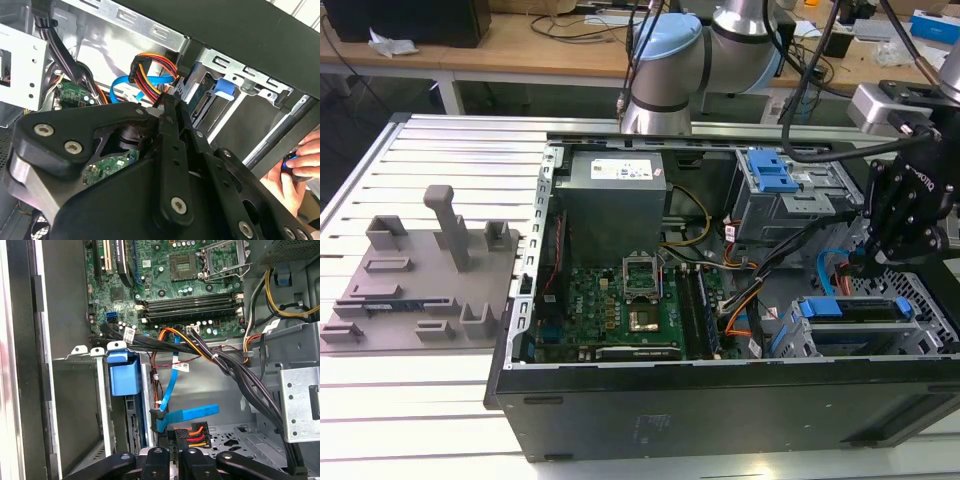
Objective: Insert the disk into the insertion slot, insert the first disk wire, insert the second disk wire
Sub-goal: 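Insert the first disk wire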
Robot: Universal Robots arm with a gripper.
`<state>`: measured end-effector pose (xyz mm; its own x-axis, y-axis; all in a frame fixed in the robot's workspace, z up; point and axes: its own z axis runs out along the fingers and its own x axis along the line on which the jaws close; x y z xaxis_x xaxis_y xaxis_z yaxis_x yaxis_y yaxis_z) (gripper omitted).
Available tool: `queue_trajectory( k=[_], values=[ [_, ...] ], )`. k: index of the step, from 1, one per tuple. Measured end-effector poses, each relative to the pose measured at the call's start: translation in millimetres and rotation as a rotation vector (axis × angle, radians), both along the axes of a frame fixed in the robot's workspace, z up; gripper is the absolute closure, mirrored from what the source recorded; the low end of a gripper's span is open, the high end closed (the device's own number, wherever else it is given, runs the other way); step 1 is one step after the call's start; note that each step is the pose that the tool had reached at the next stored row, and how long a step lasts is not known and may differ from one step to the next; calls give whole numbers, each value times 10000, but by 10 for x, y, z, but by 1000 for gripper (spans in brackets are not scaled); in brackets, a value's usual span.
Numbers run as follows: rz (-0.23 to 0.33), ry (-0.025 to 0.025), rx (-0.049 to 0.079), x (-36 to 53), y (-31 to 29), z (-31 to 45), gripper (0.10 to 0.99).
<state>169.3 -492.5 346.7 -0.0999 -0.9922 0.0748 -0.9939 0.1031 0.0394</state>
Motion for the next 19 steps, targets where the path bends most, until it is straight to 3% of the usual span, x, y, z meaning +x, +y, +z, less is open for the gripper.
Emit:
queue_trajectory(
  k=[1,3,9,10,11,12,16,19],
  values=[
    [1,1,-18,0,0,0,918],
    [0,0,-232,0,0,-2,918],
    [297,-3,-361,5,24,-6,918],
    [330,-4,-437,5,47,-7,918],
    [330,-55,-529,5,54,-9,918],
    [324,-270,-545,6,54,-16,918],
    [316,-275,-570,5,61,-17,918],
    [317,-274,-545,5,26,8,918]
  ],
)
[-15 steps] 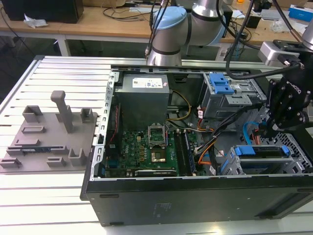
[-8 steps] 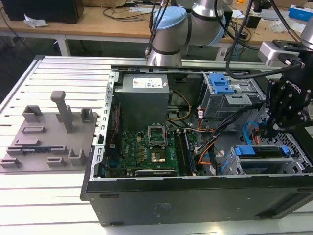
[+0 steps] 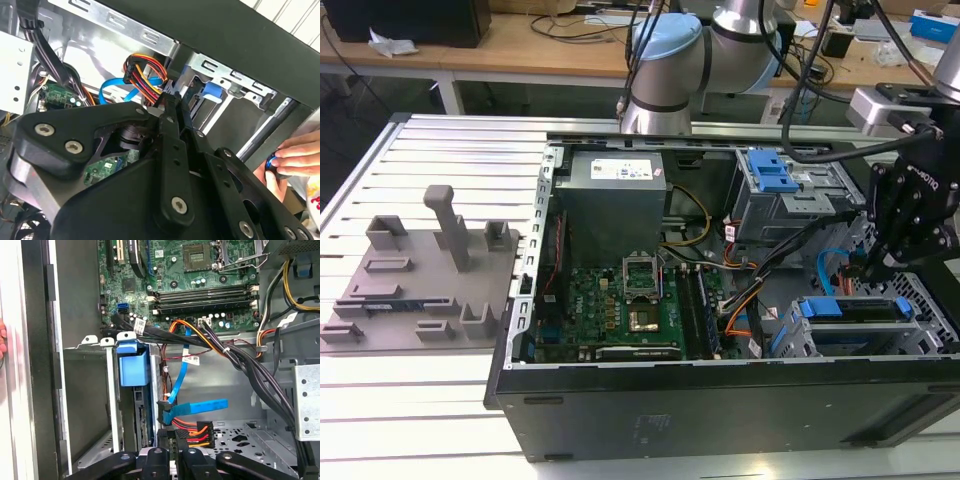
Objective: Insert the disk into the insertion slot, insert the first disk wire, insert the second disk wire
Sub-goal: 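Insert the first disk wire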
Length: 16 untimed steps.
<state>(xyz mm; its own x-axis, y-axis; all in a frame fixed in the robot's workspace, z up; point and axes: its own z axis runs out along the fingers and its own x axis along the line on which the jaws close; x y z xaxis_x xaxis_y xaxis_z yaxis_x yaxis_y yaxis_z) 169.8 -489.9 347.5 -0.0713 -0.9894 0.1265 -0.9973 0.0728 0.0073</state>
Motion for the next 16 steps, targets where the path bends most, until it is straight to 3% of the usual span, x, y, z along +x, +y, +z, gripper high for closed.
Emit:
queue_trajectory(
  k=[2,6,16],
  values=[
    [-1,-1,108,0,-44,10,918],
    [0,0,569,0,-137,27,918],
    [1,-1,605,0,-165,28,918]
  ],
)
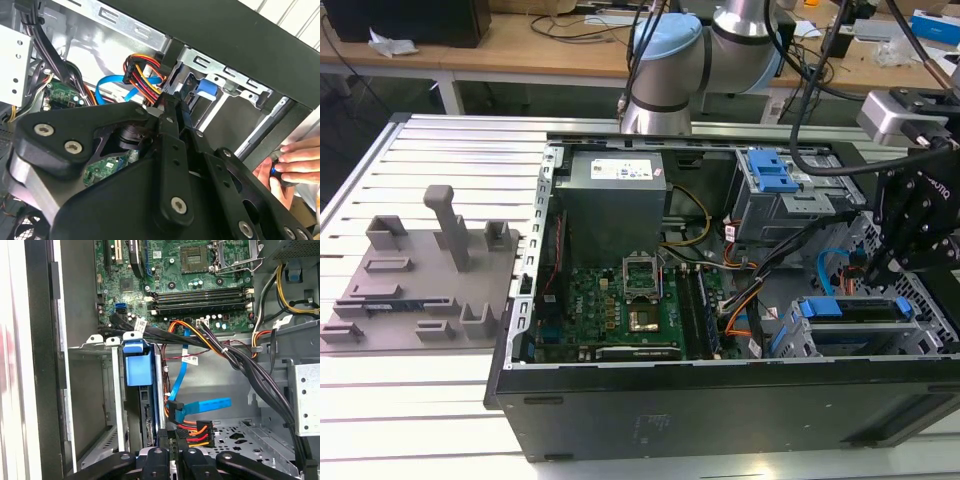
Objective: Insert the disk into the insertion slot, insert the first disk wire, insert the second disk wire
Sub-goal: 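Insert the first disk wire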
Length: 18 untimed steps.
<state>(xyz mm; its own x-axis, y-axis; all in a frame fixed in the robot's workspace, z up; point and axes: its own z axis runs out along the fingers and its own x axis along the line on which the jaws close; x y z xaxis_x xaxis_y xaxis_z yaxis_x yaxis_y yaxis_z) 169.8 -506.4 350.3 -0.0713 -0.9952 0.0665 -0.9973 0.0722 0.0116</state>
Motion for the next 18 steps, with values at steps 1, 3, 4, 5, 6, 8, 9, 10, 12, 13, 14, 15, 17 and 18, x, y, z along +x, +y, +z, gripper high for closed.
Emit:
queue_trajectory(
  k=[1,3,4,5,6,8,9,10,12,13,14,15,17,18],
  values=[
    [-1,0,0,0,-9,0,918],
    [0,1,0,0,-33,0,918],
    [0,0,1,0,-44,0,918],
    [0,0,0,0,-49,0,918],
    [0,0,0,0,-57,0,918],
    [0,0,0,-2,-70,0,918],
    [-1,0,0,-3,-77,0,918],
    [-1,1,1,-4,-84,0,918],
    [0,0,1,-7,-99,0,918],
    [0,0,1,-8,-101,0,918],
    [0,0,1,-10,-103,0,918],
    [0,0,0,-11,-106,0,918],
    [1,-1,0,-14,-113,0,918],
    [0,0,1,-14,-121,-1,918]
  ],
)
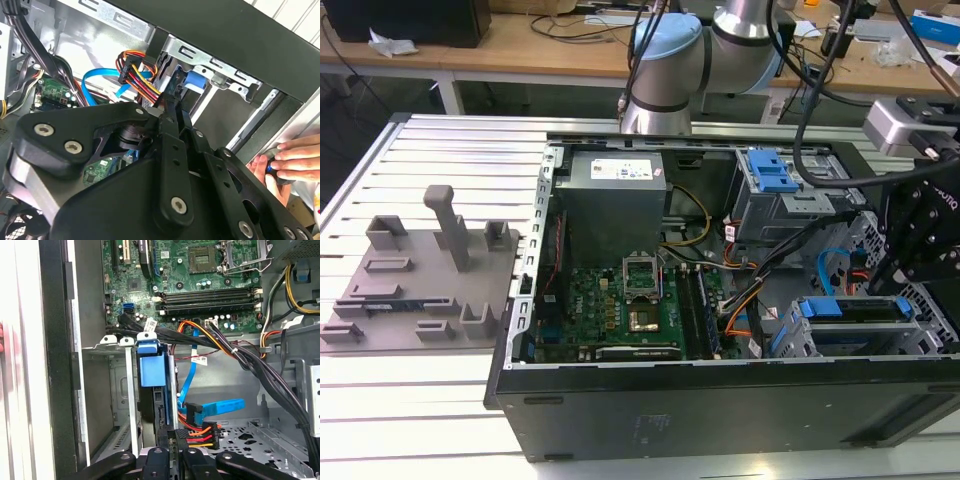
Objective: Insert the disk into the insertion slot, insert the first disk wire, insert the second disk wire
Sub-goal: 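Insert the first disk wire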
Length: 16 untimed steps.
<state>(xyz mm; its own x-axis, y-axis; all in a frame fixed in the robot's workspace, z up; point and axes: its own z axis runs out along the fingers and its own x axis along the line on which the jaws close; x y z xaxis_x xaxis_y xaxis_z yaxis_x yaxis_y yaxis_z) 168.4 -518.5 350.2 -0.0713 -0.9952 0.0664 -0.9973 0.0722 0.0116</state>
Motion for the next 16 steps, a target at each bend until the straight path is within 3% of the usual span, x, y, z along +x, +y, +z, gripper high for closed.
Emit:
queue_trajectory(
  k=[16],
  values=[
    [0,0,-2,0,-53,-29,918]
  ],
)
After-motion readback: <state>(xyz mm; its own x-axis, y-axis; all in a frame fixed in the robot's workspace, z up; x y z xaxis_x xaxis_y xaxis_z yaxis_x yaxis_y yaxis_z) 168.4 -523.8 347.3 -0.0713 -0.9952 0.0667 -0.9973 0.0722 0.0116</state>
